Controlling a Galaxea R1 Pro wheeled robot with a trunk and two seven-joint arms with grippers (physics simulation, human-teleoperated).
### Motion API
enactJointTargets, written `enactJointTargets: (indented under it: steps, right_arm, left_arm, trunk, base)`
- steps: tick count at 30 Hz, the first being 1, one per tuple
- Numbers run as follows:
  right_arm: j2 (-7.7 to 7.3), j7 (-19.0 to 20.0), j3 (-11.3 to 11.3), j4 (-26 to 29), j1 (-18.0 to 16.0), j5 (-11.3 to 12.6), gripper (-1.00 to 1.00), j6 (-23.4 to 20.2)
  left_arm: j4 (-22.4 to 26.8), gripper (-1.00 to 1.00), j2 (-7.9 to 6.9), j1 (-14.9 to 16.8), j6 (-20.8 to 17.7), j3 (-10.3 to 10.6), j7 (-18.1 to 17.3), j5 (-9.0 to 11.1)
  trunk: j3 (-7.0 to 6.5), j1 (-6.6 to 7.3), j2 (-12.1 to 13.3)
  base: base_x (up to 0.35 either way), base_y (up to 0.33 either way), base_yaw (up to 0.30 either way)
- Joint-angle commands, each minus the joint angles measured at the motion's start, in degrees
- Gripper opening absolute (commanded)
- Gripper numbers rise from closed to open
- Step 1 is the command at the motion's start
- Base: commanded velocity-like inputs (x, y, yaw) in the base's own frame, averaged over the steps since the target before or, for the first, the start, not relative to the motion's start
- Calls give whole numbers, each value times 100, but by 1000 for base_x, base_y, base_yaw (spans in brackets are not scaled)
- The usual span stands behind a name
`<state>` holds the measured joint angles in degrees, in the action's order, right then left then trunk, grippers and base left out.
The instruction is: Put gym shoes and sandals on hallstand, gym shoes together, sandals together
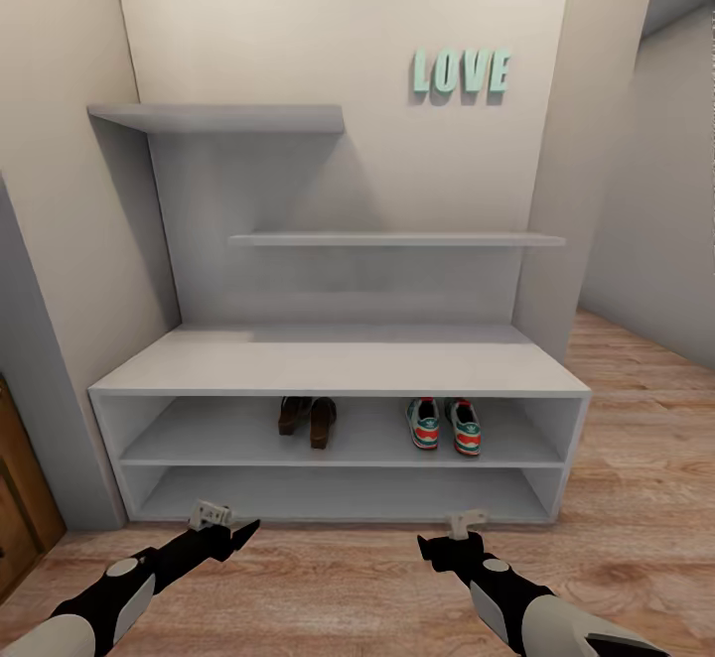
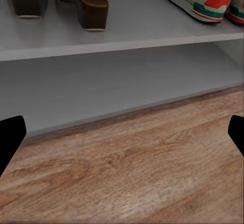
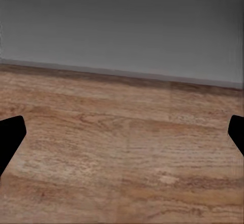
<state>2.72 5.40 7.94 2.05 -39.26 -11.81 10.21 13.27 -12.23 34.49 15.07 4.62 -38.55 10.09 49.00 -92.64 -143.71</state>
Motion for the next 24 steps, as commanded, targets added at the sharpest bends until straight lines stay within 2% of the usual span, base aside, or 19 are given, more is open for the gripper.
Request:
enactJointTargets:
  steps: [1,3,6,7,8,21,24]
  right_arm:
    - [0,13,50,-4,-3,-49,100,16]
    - [0,15,50,-5,-3,-49,100,16]
    - [0,16,50,-11,-3,-50,100,16]
    - [0,14,50,-12,-3,-49,100,16]
    - [0,14,50,-12,-3,-49,100,14]
    - [0,16,49,-12,-3,-50,100,7]
    - [0,14,50,-12,-3,-51,100,9]
  left_arm:
    - [-38,100,10,5,35,48,48,55]
    - [-50,100,16,5,37,44,67,62]
    - [-63,100,137,5,40,39,348,80]
    - [-96,100,219,5,40,39,543,79]
    - [-123,100,233,5,40,39,578,78]
    - [-181,100,256,5,40,39,655,86]
    - [-323,100,257,5,43,39,655,89]
  trunk:
    - [-17,4,-1]
    - [-61,9,2]
    - [-128,17,6]
    - [-150,19,7]
    - [-172,22,9]
    - [-558,55,26]
    - [-646,63,30]
  base:
    - [0,0,0]
    - [0,0,0]
    - [0,0,0]
    - [0,0,0]
    - [0,0,0]
    - [0,0,0]
    - [0,0,0]
